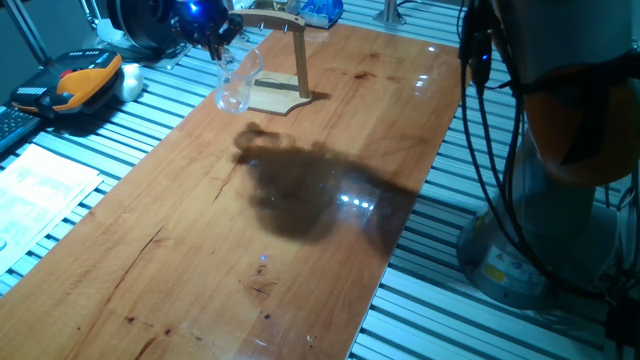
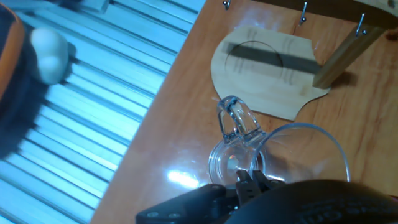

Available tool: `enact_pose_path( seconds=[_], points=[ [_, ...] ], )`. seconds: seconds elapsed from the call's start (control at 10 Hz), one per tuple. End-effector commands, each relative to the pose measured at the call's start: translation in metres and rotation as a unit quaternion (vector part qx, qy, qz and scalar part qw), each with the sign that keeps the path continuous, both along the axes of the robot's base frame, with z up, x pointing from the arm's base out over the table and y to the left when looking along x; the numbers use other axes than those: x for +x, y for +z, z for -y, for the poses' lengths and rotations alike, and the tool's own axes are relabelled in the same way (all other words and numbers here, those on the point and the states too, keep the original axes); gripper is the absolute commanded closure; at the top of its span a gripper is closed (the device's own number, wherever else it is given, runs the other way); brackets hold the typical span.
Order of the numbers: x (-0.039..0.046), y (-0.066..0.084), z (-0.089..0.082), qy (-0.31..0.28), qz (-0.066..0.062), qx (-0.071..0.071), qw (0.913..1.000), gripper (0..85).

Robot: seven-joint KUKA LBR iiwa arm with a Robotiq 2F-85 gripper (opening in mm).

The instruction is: Put the cup on the cup rack

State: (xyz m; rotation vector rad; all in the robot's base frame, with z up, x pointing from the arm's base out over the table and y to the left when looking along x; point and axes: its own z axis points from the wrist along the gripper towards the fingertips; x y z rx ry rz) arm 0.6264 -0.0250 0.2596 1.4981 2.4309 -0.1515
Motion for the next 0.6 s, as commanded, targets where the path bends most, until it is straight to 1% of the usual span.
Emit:
enact_pose_path(
  seconds=[0.0, 0.1, 0.2, 0.3, 0.5],
  points=[
    [0.0006, -0.0008, -0.0001, -0.001, 0.015, 0.0, 0.9999, 85.0],
    [0.0012, -0.0015, 0.0003, -0.004, 0.03, -0.004, 0.9995, 85.0],
    [0.0018, -0.0022, 0.0005, -0.008, 0.042, -0.011, 0.999, 85.0],
    [0.0018, -0.0019, 0.0019, -0.008, 0.044, -0.014, 0.9989, 85.0],
    [0.0019, -0.0011, 0.0052, -0.005, 0.043, -0.011, 0.999, 85.0]
  ],
)
